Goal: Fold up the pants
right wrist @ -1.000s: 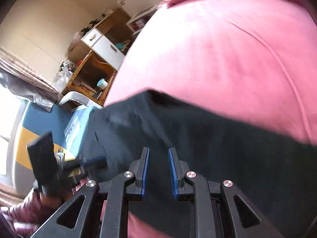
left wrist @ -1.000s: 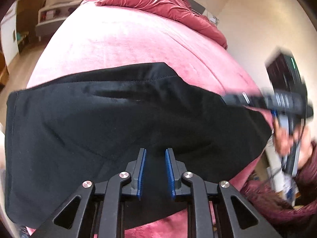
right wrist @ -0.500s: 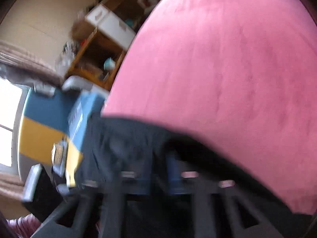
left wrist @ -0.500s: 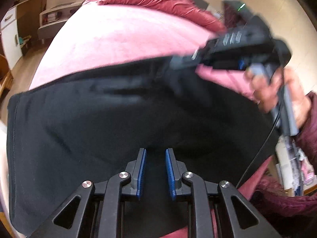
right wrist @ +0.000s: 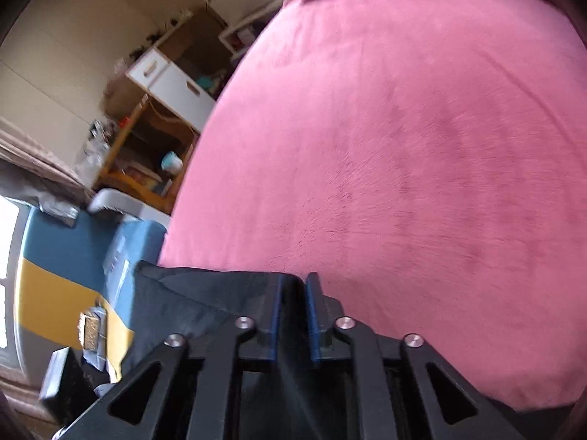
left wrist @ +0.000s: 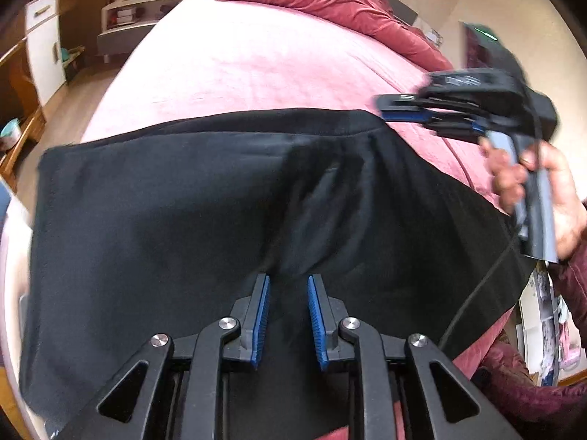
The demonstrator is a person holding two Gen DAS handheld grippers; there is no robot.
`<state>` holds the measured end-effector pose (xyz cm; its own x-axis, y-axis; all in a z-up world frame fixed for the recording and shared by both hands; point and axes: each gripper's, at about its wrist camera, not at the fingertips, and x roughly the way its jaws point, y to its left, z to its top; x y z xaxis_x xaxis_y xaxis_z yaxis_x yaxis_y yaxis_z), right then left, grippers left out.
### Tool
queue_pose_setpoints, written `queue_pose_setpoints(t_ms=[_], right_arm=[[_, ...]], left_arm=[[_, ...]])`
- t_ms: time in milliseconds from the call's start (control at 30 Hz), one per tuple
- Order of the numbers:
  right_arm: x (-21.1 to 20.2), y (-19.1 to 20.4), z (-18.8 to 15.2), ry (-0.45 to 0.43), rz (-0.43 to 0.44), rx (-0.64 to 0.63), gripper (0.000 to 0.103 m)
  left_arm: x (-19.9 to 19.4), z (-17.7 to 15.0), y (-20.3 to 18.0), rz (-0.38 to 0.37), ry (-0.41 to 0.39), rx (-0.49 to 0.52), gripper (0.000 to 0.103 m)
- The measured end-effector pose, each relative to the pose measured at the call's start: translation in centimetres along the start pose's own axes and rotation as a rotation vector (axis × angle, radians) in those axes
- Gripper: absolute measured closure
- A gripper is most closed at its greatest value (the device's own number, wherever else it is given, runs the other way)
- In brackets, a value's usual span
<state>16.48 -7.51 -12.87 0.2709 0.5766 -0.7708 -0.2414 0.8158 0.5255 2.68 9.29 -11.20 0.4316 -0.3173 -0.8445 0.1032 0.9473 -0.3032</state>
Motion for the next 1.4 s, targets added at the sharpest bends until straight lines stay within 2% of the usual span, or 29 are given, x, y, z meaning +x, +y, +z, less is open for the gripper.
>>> queue_pose_setpoints(t_ms=[133,233,367,467,533,633,767,833,933,1033,1067,1133,1233,1333,1400], right_arm=[[-3.8,-0.4,-2.7,-0.030,-0.016,-0.040,0.085],[-5.4,-0.4,-5.0,-0.029,-0.104,-0.100,0.084],[-5.1,-1.2,-7.5,0.030,-0.173,-0.111,0.083],[-3.1,-1.9,-7.7,0.055,-0.229,-0.105,0.083],[-1.8,-3.0,-7.0,0.051,-0.284,-0.090,0.091],[-1.5,-4.1,-6.0,0.016,-0.279,-0.034,0.094],[-2.5,-3.5,-6.2,-0.013,-0.285,-0.036,0.094],[-3.5,-3.1,-6.8,-0.022,-0.296,-0.038,0.089],[-4.9,-2.2,-8.3,-0.041,-0.289,-0.060,0.089],[-5.8,-0.8,-10.2,-0.001,-0.175,-0.101,0.087],[-6.0,-0.2,-11.2,0.023,-0.137,-0.131,0.084],[-5.9,1.3,-13.0,0.062,-0.095,-0.194,0.064],[-6.0,3.1,-16.0,0.126,0.005,-0.253,0.050],[-5.8,4.7,-18.2,0.147,0.031,-0.332,0.047],[-5.5,5.3,-19.4,0.168,0.021,-0.372,0.047]], left_arm=[[-1.8,-0.9,1.8,0.034,-0.023,-0.046,0.081],[-3.2,-1.4,3.0,0.060,-0.048,-0.067,0.081],[-3.6,-1.9,4.0,0.102,-0.052,-0.084,0.081],[-3.9,-2.2,4.4,0.135,-0.044,-0.093,0.081],[-3.6,-2.3,5.1,0.174,-0.029,-0.103,0.081],[-4.0,-2.3,5.9,0.184,-0.039,-0.126,0.081],[-6.0,-2.6,7.2,0.205,-0.066,-0.146,0.081],[-6.9,-2.9,7.8,0.206,-0.077,-0.157,0.081],[-8.1,-3.8,8.8,0.207,-0.087,-0.175,0.081],[-8.2,-4.4,9.4,0.227,-0.077,-0.192,0.081],[-8.2,-4.5,9.8,0.240,-0.074,-0.206,0.081],[-8.6,-4.8,10.9,0.256,-0.076,-0.271,0.081],[-9.7,-5.0,13.0,0.221,-0.094,-0.391,0.080],[-11.2,-5.4,15.1,0.181,-0.122,-0.487,0.076],[-11.5,-5.7,15.8,0.158,-0.116,-0.511,0.073]])
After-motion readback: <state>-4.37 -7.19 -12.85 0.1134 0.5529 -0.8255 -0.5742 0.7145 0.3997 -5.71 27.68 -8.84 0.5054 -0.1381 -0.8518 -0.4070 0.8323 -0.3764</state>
